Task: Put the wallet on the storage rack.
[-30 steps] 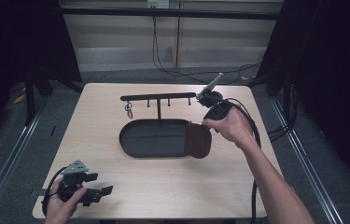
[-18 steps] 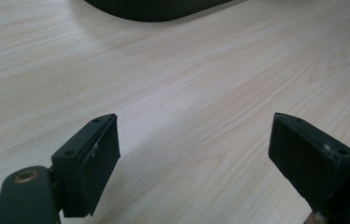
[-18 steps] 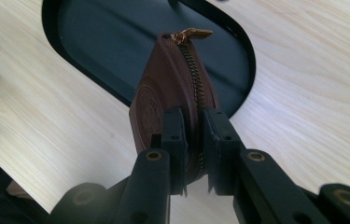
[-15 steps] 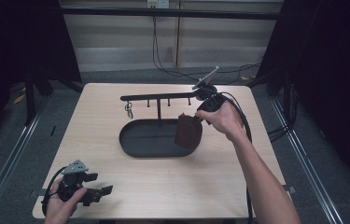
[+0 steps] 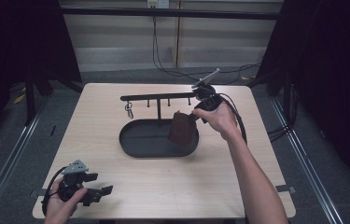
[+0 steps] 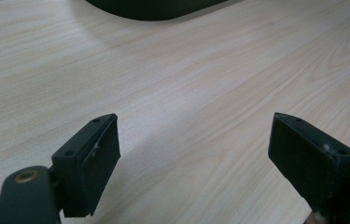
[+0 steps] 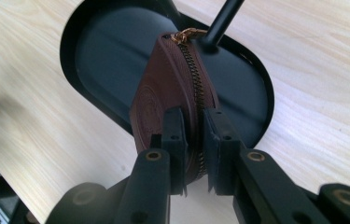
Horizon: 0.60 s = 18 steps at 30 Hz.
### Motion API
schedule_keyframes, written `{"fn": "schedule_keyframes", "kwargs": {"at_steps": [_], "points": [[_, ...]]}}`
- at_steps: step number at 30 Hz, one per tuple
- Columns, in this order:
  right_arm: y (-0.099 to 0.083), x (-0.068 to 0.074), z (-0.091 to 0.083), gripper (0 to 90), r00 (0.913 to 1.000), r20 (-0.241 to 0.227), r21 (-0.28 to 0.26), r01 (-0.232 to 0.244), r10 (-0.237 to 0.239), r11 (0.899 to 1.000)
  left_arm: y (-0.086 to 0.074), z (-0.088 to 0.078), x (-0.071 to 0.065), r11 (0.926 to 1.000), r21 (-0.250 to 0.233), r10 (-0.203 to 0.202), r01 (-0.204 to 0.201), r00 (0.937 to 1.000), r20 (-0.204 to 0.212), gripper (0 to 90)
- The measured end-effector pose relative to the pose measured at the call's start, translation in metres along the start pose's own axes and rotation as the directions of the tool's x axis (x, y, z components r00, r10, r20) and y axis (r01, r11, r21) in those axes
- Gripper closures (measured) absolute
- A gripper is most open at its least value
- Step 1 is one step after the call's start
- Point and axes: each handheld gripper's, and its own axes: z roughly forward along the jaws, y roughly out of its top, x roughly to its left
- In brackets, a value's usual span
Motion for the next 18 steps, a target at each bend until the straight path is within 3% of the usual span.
{"fn": "schedule_keyframes", "kwargs": {"at_steps": [4,18], "points": [[0.001,-0.007,0.003,79.9,0.9996,-0.017,-0.038,-0.024,0.024,0.999,0.000,0.000,0.000,1.0000,0.001,0.002,-0.002,1.0000,0.001,16.6],[0.001,-0.022,0.029,79.7,0.9942,-0.073,-0.065,-0.083,0.078,0.994,0.000,-0.001,0.001,1.0000,-0.001,0.005,-0.005,1.0000,0.007,16.6]]}}
